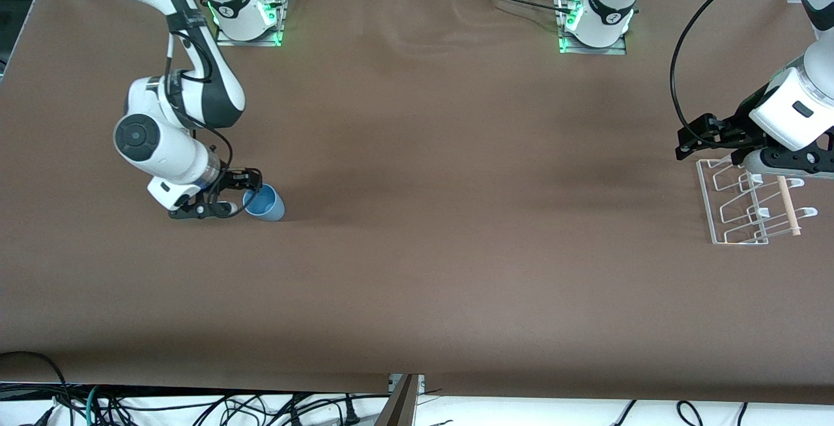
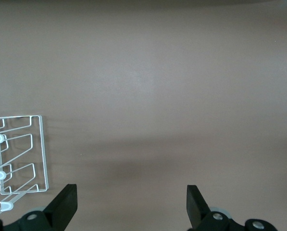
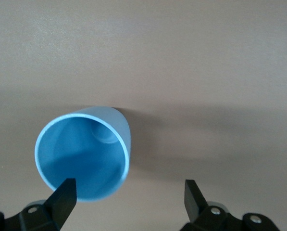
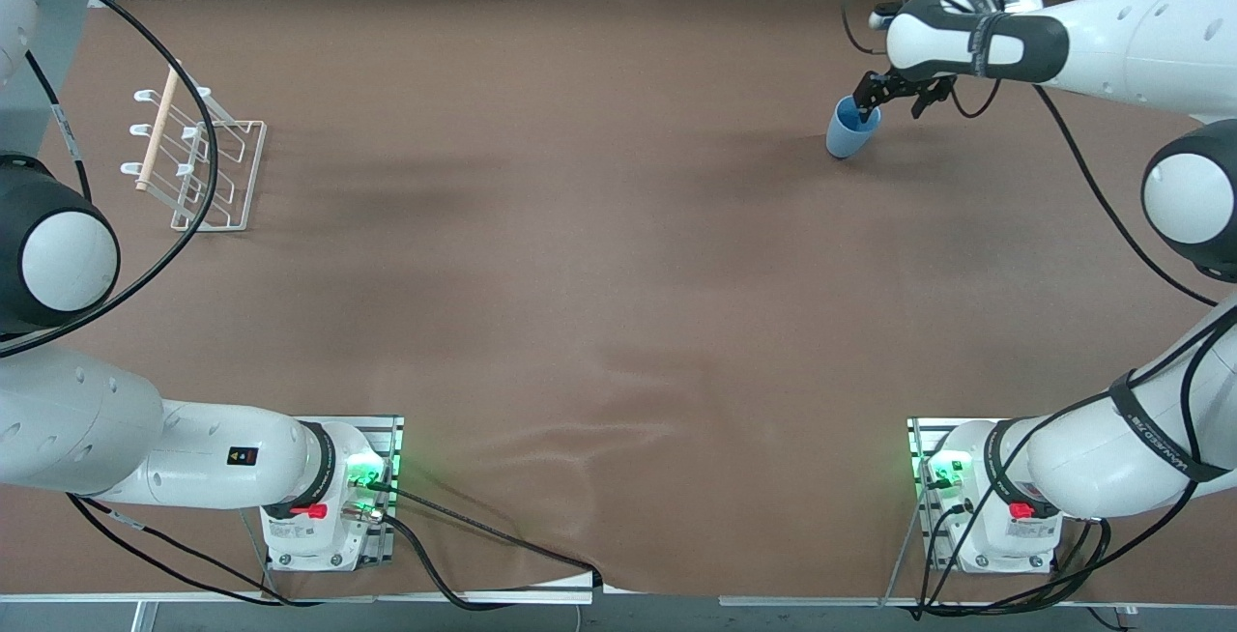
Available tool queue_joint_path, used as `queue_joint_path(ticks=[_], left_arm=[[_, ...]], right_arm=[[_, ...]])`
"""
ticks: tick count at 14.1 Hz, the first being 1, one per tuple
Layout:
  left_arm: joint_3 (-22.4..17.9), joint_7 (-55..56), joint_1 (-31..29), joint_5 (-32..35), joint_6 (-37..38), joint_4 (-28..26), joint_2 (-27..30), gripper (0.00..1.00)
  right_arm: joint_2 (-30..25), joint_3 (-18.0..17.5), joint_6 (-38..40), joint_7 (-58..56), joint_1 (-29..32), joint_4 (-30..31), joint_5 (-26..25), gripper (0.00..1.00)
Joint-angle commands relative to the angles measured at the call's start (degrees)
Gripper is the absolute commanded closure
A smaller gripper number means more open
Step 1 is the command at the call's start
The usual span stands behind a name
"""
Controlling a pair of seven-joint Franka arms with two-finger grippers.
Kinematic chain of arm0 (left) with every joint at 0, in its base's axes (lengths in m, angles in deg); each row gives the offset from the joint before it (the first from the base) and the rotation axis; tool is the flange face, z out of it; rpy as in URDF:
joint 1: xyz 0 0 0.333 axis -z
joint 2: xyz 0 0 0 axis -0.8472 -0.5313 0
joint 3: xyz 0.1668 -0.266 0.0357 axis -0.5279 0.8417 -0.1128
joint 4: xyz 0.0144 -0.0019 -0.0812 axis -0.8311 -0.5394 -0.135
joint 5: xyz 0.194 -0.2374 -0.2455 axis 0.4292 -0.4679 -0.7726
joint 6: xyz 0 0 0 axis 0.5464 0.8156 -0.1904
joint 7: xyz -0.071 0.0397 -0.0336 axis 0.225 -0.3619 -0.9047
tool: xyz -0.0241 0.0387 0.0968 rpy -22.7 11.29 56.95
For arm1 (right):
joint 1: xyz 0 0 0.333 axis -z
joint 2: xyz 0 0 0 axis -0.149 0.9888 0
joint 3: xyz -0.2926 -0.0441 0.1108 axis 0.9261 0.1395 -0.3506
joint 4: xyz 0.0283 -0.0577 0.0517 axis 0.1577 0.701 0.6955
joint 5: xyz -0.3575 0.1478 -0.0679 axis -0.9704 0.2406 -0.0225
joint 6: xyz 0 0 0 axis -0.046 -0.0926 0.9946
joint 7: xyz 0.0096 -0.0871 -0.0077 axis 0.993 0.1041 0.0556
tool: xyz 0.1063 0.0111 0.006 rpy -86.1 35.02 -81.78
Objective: Transfer cup to left arm and place on rack
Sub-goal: 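Move the right gripper down to the blue cup's rim, then close the right gripper on the blue cup's rim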
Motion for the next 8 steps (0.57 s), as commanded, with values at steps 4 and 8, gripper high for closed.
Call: queue_joint_path(ticks=[4, 8], left_arm=[[-0.16, 0.23, 0.18, -1.20, 0.89, 1.78, -0.85, 0.00], [-0.16, 0.32, 0.09, -1.20, 0.89, 1.78, -0.94, 0.00]], right_arm=[[3.58, 0.24, -0.27, -0.13, 0.25, -3.63, 0.77, 0.01], [7.54, 0.24, -0.44, -0.48, 0.34, -5.48, 0.42, 0.11]])
